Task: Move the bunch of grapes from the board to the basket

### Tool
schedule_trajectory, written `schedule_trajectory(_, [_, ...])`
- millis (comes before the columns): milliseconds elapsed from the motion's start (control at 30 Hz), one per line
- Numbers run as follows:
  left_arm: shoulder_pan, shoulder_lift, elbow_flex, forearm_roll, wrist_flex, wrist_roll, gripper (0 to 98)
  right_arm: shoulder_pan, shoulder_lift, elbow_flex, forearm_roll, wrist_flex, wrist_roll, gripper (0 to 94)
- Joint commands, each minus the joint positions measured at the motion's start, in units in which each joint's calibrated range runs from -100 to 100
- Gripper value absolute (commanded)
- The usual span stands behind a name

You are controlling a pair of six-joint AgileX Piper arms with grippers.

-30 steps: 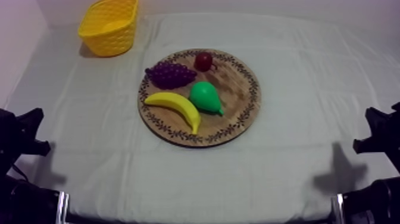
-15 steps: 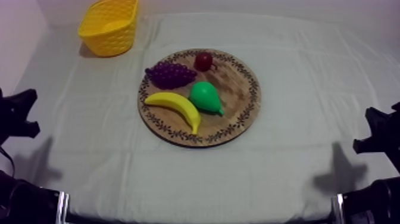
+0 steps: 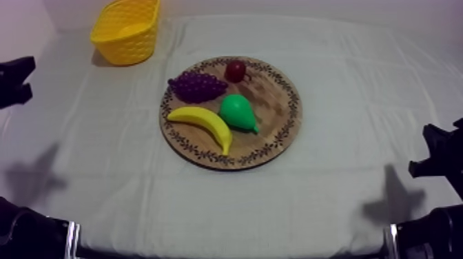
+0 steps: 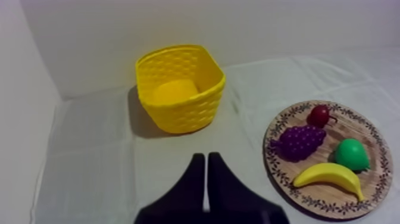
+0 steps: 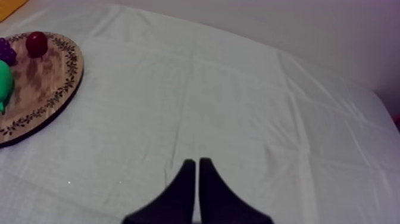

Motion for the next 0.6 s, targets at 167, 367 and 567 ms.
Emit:
schedule_trajectory(167, [2.3, 10.6, -9.8, 0.3, 0.1, -0.6, 0.0, 0.0, 0.0, 0.0, 0.0, 0.0, 0.0, 0.5])
schedule_trajectory(367, [4.9, 17.5, -16.9, 0.34, 0.6, -1.6, 0.0, 0.0, 0.0, 0.0, 0.0, 0.0, 0.0, 0.5])
schedule_trajectory(567, [7.8, 23.9, -24.2, -0.15, 2.2, -2.6, 0.0, 0.0, 0.0, 0.0, 0.0, 0.0, 0.0, 0.5])
